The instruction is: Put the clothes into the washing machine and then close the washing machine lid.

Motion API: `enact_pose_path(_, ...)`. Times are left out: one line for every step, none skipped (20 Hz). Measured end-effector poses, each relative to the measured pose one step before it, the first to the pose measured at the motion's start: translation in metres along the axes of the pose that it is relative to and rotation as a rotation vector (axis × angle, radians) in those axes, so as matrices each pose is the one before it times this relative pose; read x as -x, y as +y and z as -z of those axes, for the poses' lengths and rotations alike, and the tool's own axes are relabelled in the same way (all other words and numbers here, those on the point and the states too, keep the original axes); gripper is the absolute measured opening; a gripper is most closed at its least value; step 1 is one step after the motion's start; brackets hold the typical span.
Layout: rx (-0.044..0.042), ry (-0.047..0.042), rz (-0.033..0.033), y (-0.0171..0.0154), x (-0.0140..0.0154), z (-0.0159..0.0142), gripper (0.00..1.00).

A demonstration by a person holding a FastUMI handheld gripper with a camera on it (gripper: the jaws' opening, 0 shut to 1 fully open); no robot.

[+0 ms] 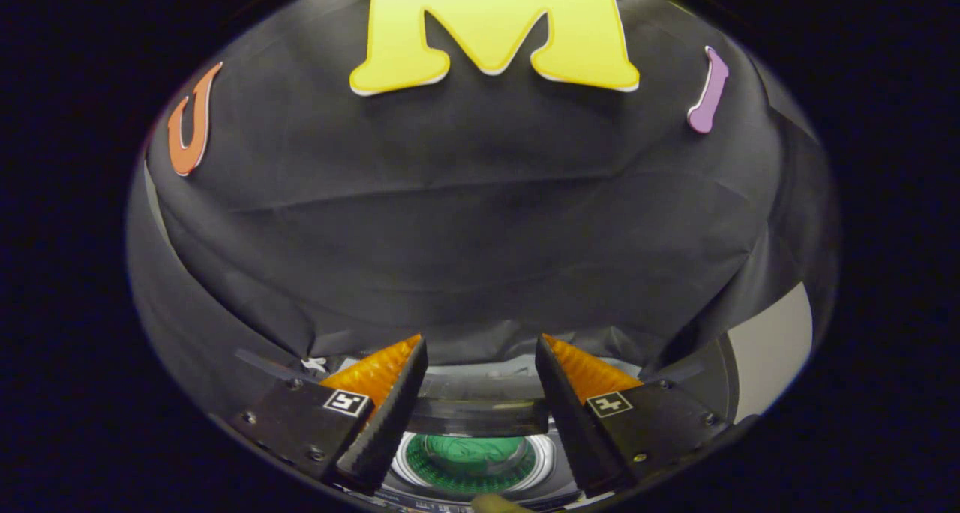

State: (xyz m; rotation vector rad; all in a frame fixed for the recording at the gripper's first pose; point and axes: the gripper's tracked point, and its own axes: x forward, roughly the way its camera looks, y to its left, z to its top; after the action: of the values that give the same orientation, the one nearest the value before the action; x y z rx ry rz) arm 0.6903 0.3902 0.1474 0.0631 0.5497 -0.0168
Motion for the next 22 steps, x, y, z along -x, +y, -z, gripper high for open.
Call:
enact_pose_path(-0.00073, -0.01278, 0.00064, 0.00007, 0.00291, 0.00211, 0.91)
enact_pose_path(0.00511, 0.00224, 0.00270, -0.00026, 0.00140, 0.00116, 0.94)
enact_pose_path(-0.00223, -0.00184, 0.00115, -0.00058, 0.00130, 0.00310, 0.94)
enact_pose_path(-0.00174, 0.00105, -0.00148, 0.00034, 0.00144, 0.00063, 0.94)
enact_pose_path(0.00038, -0.00211, -0.00193, -0.00009, 0.00064, 0.00109, 0.94)
enact_pose_path(0.00278, -0.00426, -0.00239, -0.00015, 0.00203, 0.00030, 0.94)
enact_pose_path(0.00125, -0.00276, -0.00141, -0.00056, 0.00184, 0.00222, 0.94)
enact_pose_path(-0.00101, -0.00128, -0.00097, 0.00023, 0.00140, 0.00086, 0.94)
enact_pose_path(0.00107, -0.00298, -0.00099, -0.00047, 0.00282, 0.00267, 0.94)
enact_pose_path(0.00352, 0.00106, -0.00029, -0.00025, 0.00161, 0.00127, 0.94)
enact_pose_path(-0.00165, -0.00160, -0.00006, 0.00011, 0.00197, 0.00252, 0.94)
enact_pose_path(0.00167, -0.00282, -0.00135, 0.00026, 0.00266, 0.00239, 0.94)
enact_pose_path(0.00395, -0.00371, -0.00240, -0.00047, 0.00498, 0.00443, 0.94)
enact_pose_path(-0.00363, -0.00610, -0.00275, 0.00006, 0.00474, 0.00357, 0.94)
enact_pose_path(-0.00307, -0.01143, -0.00255, 0.00012, 0.00458, 0.00365, 0.94)
enact_pose_path(0.00438, -0.00672, -0.00055, 0.00021, 0.00428, 0.00341, 0.94)
enact_pose_path(0.00141, -0.00801, 0.00018, 0.00031, 0.00405, 0.00477, 0.94)
enact_pose_path(0.00319, -0.00553, -0.00097, 0.00046, 0.00341, 0.00361, 0.94)
enact_pose_path(0.00061, -0.00442, -0.00220, 0.00012, 0.00397, 0.00498, 0.94)
enact_pose_path(-0.00199, 0.00152, -0.00188, -0.00007, 0.00336, 0.00554, 0.94)
enact_pose_path(0.00019, 0.00393, -0.00102, -0.00039, 0.00419, 0.00542, 0.94)
enact_pose_path(0.00073, 0.00363, -0.00036, -0.00083, 0.00335, 0.00559, 0.94)
